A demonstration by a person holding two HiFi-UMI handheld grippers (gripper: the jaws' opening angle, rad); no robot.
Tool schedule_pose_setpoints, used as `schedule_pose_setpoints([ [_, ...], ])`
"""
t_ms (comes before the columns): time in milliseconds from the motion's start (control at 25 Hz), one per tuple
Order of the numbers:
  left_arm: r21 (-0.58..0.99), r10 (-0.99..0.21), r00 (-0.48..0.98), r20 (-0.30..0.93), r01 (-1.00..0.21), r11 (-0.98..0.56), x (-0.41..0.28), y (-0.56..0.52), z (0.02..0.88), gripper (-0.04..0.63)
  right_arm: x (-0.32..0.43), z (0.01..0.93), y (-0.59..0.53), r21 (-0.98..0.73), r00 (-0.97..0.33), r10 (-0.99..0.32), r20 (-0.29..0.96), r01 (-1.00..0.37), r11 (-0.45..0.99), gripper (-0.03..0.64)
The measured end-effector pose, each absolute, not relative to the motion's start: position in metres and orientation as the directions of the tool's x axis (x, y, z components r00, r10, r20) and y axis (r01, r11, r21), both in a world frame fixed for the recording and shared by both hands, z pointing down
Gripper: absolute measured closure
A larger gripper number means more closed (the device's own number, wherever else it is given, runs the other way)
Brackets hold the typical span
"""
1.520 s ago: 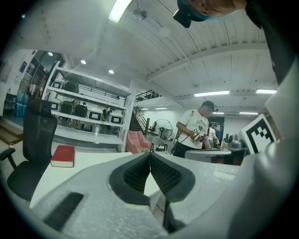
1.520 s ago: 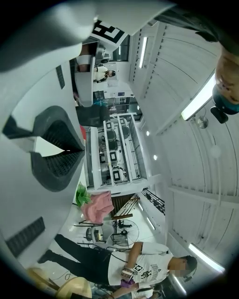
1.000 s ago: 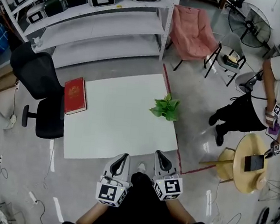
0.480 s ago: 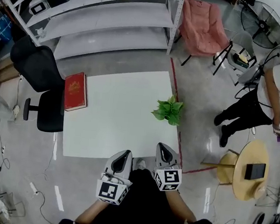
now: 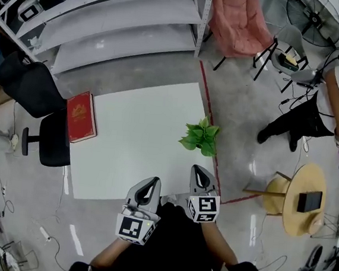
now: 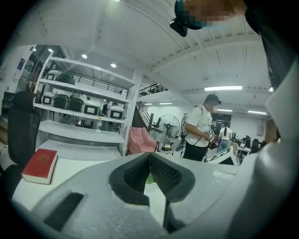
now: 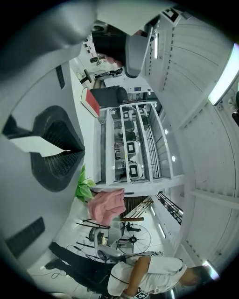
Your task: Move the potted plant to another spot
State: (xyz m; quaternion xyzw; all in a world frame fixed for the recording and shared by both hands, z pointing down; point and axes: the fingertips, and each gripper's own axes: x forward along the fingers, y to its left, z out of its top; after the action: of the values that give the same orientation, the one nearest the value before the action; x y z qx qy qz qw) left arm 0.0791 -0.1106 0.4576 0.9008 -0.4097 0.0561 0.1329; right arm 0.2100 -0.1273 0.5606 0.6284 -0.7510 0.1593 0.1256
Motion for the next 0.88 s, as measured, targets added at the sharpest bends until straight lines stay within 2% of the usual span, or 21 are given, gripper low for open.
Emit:
schedule_pose_setpoints([
  [600, 0.204, -0.662, 0.692, 0.290, -0.720, -0.663, 0.084, -0.166, 0.490, 0.578, 0.233, 0.636, -0.189, 0.047, -0.096, -0.811, 0.577, -0.987, 0.150, 0.603],
  [880, 0.223, -0.640, 0.702, 0.312, -0.709, -0.669, 0.084, -0.177, 0.502, 0.578, 0.244, 0.668, -0.202, 0.200, -0.030, -0.745, 0.667, -0.955, 0.218, 0.603],
])
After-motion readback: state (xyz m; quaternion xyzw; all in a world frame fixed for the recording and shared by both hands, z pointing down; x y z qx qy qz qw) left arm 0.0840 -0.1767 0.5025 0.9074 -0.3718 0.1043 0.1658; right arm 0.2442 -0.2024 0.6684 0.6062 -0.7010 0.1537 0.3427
